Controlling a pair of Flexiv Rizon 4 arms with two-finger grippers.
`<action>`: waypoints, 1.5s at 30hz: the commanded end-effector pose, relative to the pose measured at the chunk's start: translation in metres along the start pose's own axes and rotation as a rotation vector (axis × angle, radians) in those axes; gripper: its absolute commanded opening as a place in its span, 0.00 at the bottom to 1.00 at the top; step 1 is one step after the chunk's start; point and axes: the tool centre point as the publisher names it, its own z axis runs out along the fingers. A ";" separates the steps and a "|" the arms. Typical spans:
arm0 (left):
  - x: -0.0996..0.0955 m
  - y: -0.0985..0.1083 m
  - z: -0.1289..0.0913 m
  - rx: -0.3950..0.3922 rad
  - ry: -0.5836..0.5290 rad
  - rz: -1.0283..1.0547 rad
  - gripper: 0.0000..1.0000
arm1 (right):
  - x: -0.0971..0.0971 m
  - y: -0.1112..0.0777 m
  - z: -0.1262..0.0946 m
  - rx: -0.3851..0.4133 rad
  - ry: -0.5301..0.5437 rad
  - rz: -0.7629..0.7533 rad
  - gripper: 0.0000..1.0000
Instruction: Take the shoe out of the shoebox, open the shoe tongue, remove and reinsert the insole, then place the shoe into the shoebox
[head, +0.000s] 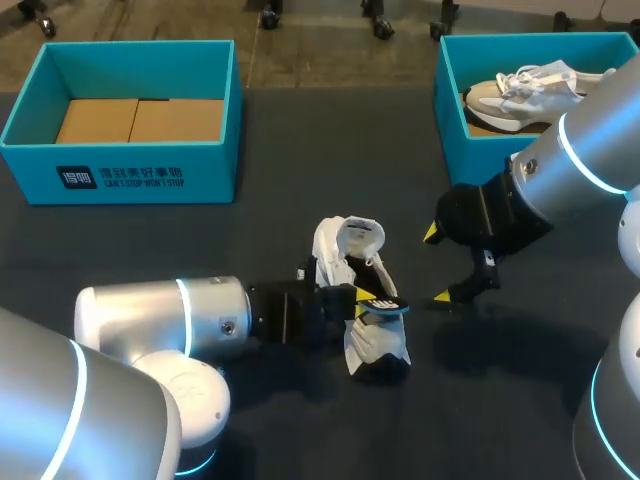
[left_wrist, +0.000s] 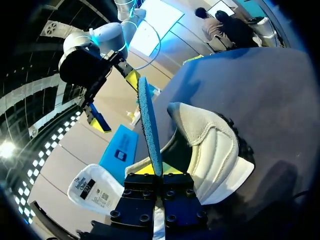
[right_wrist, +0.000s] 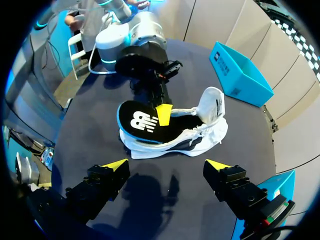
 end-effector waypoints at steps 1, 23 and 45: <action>-0.001 -0.001 -0.004 0.008 0.008 0.001 0.27 | 0.001 0.000 0.001 -0.001 -0.002 -0.001 1.00; -0.002 -0.031 -0.010 0.075 0.011 -0.002 0.00 | 0.001 0.000 0.001 -0.001 -0.002 -0.001 1.00; 0.000 -0.001 -0.005 0.067 -0.037 0.027 0.28 | 0.001 0.000 0.001 -0.001 -0.002 -0.001 1.00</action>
